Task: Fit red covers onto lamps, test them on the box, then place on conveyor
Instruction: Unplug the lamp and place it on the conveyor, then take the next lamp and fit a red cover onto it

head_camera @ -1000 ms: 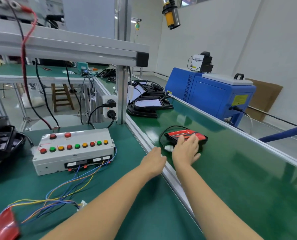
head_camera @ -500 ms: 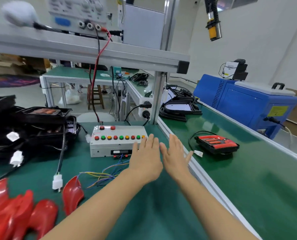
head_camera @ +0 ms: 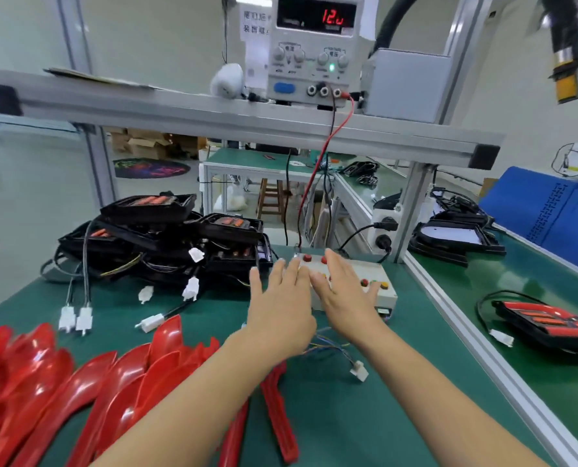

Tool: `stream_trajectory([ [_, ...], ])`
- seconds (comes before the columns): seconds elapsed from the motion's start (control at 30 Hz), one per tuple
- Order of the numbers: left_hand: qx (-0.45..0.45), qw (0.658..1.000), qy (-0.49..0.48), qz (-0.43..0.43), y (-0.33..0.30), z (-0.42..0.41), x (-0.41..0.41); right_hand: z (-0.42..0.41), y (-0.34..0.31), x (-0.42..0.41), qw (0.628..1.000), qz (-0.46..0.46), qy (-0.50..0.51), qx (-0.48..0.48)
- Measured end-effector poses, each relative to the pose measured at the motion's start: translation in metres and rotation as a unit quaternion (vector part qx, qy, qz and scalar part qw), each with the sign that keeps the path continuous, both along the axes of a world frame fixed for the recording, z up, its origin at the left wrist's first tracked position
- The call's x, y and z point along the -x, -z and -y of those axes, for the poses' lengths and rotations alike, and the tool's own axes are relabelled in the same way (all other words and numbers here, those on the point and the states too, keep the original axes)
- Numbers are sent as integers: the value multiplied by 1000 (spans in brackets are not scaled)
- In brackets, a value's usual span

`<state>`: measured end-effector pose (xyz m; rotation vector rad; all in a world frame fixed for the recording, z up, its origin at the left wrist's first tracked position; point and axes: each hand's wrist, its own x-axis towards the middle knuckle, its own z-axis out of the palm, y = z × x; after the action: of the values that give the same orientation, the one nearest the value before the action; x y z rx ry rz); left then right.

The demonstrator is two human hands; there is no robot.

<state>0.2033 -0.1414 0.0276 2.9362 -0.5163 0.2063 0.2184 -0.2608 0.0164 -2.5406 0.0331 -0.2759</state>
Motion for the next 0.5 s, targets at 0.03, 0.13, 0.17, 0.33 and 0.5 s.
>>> stream_trajectory([
  [0.03, 2, 1000, -7, 4, 0, -8, -2, -8, -1, -2, 1000, -2, -11, 0],
  [0.13, 12, 999, -26, 36, -2, -29, -8, -28, -5, -11, 999, -15, -43, -1],
  [0.17, 22, 998, -33, 54, -5, -37, -10, -33, -6, -13, 999, -16, -49, -3],
  [0.33, 79, 974, -71, 202, -25, -86, -26, -62, -22, -22, 997, 18, -63, -42],
  [0.5, 24, 949, -184, 254, -34, -148, -55, -87, -36, -30, 994, 8, -103, -26],
])
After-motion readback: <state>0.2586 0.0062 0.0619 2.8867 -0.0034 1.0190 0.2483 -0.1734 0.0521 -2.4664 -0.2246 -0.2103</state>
